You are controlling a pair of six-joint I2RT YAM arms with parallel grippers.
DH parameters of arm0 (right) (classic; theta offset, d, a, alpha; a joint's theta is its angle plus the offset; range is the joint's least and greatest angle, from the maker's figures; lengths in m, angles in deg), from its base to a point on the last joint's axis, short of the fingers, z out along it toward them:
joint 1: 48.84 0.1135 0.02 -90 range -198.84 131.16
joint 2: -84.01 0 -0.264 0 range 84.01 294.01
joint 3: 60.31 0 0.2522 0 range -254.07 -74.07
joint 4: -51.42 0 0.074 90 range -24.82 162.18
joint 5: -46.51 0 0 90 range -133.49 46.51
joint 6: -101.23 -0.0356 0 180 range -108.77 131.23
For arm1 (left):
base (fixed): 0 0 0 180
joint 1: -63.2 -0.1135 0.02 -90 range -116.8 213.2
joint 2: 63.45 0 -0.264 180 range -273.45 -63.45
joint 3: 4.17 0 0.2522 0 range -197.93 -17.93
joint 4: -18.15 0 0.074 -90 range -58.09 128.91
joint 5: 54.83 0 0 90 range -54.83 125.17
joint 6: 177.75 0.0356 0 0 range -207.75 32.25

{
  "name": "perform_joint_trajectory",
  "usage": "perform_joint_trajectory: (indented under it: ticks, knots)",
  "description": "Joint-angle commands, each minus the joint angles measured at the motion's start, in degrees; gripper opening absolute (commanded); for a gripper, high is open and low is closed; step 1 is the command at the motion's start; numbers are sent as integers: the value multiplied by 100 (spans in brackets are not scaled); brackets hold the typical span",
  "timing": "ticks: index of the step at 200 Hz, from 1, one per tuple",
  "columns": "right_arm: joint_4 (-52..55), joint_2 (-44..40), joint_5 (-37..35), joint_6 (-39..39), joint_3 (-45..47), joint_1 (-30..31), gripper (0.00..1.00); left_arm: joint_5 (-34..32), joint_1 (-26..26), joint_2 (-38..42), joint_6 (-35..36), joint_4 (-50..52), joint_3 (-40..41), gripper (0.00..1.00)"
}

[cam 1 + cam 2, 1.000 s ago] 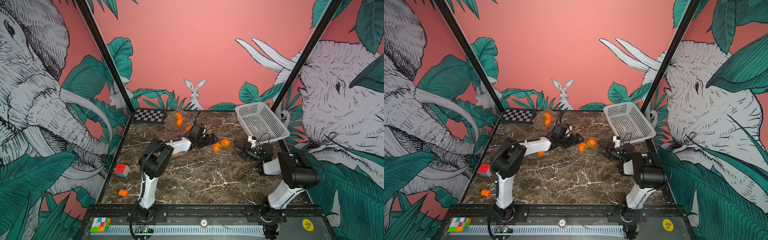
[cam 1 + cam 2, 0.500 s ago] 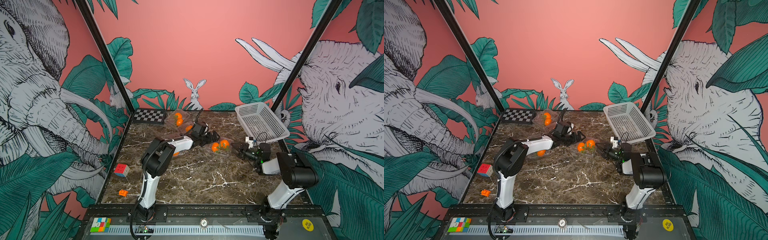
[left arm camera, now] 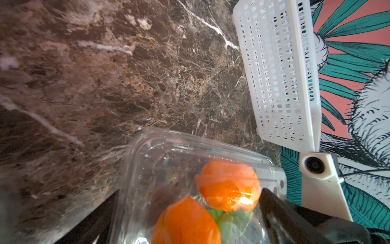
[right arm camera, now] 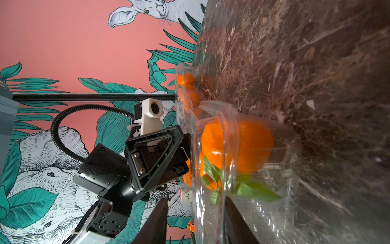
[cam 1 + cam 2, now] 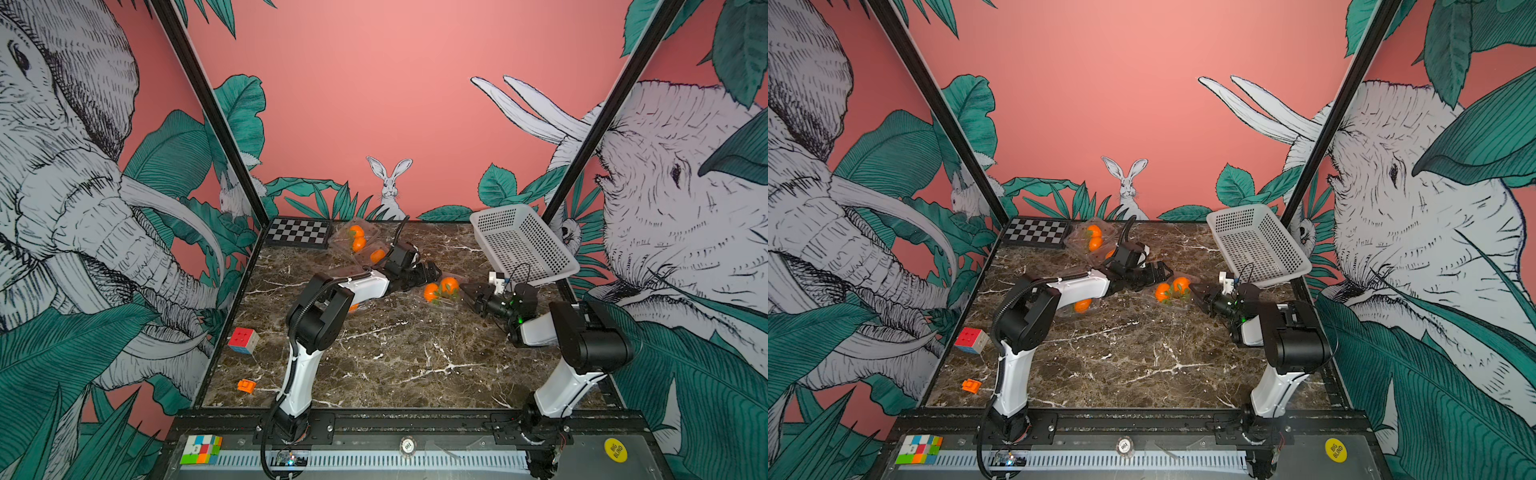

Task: Take oranges out of containers
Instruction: Open the packing box at the center of the board.

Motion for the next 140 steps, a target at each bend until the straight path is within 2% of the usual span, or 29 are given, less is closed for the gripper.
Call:
perform_joint_trajectory:
  ticks: [1,93,140]
  knots:
    - [-223,118,112,-204,-103,172,40,301,248,-12,-180,-95,-261,99]
    - [-484,70,252,-82,53,190,37,240,268,-47,-113,11,-341,99]
    - [-367,-89,361,-40,89,-80,38,174,259,29,-23,62,-205,99]
